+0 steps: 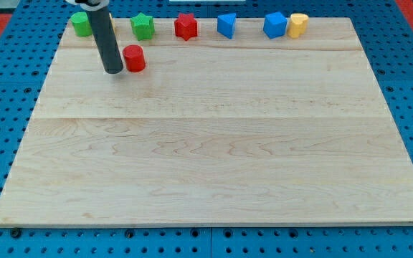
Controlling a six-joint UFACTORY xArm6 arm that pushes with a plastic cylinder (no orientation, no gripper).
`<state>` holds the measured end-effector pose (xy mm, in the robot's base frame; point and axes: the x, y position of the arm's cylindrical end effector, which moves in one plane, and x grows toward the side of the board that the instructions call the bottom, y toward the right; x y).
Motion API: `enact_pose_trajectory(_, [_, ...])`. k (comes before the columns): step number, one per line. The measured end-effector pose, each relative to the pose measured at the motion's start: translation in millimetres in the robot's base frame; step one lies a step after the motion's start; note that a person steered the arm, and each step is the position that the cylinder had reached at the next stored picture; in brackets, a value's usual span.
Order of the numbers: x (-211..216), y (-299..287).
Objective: Drag the red circle in between the red star and green star
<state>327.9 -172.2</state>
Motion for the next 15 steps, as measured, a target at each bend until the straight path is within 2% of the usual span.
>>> enact_pose_trajectory(2, [-4, 55])
enact_pose_trajectory(5, [-8, 83])
enact_pose_trajectory(7, [-40, 88])
enact_pose_trajectory(8, [-29, 121])
enact_pose_trajectory(10, [-51, 119])
enact_pose_trajectory(11, [-38, 103])
enact_pose_trajectory(12, [-48, 80])
enact_pose_trajectory(15, [-87, 76])
